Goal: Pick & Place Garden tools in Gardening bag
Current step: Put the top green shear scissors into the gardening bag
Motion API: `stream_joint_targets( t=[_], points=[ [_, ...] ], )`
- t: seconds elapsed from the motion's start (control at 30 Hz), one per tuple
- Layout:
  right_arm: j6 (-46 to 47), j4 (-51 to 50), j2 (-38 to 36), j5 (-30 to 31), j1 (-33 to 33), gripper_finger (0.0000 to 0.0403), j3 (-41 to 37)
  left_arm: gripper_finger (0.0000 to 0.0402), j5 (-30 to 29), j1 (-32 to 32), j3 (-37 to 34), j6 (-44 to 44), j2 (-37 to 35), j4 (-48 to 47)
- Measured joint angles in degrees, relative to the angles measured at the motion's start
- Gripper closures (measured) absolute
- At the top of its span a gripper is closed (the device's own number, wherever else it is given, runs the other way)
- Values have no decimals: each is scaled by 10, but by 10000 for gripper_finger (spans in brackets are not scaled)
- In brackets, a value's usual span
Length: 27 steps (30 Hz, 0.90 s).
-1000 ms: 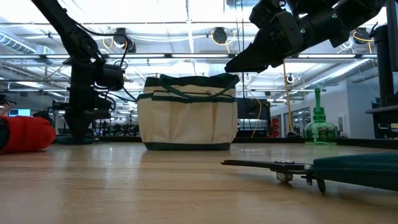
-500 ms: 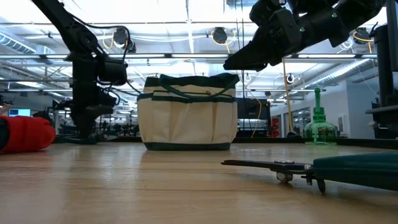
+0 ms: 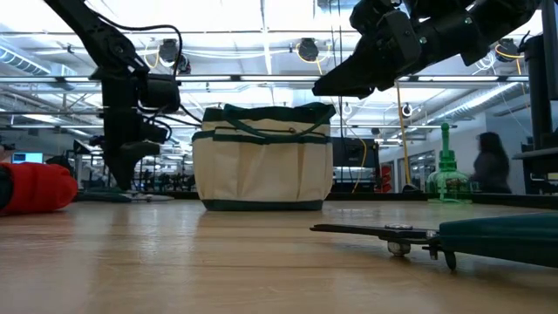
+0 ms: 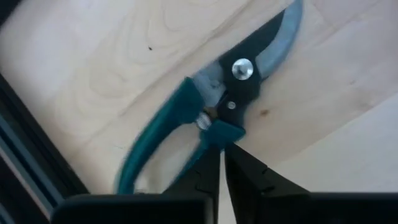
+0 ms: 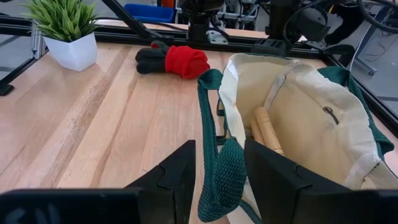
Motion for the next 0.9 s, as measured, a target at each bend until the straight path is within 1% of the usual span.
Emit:
stream_joint_targets(
  t=[0.2, 0.27, 0.33, 0.43, 0.6, 0.7, 0.9],
  points=[
    [0, -1, 0, -1, 0, 273, 0, 332, -18, -3, 0, 46, 0, 0],
    [-1, -1, 0, -1, 0, 273, 0, 318, -31, -5, 0, 71, 0, 0],
    [-1, -2, 0, -1, 0, 273, 0, 302, -32, -5, 0, 100, 0, 0],
    [0, -5, 0, -1, 0, 273, 0, 275, -25, 2, 0, 114, 0, -2],
    [0, -12, 0, -1, 0, 273, 0, 237, 14, 16, -5, 107, 0, -9],
    [0, -17, 0, -1, 0, 273, 0, 228, 15, 26, -17, 100, 0, -9],
    [0, -17, 0, -1, 0, 273, 0, 227, 16, 46, -57, 99, -2, 17]
  ],
)
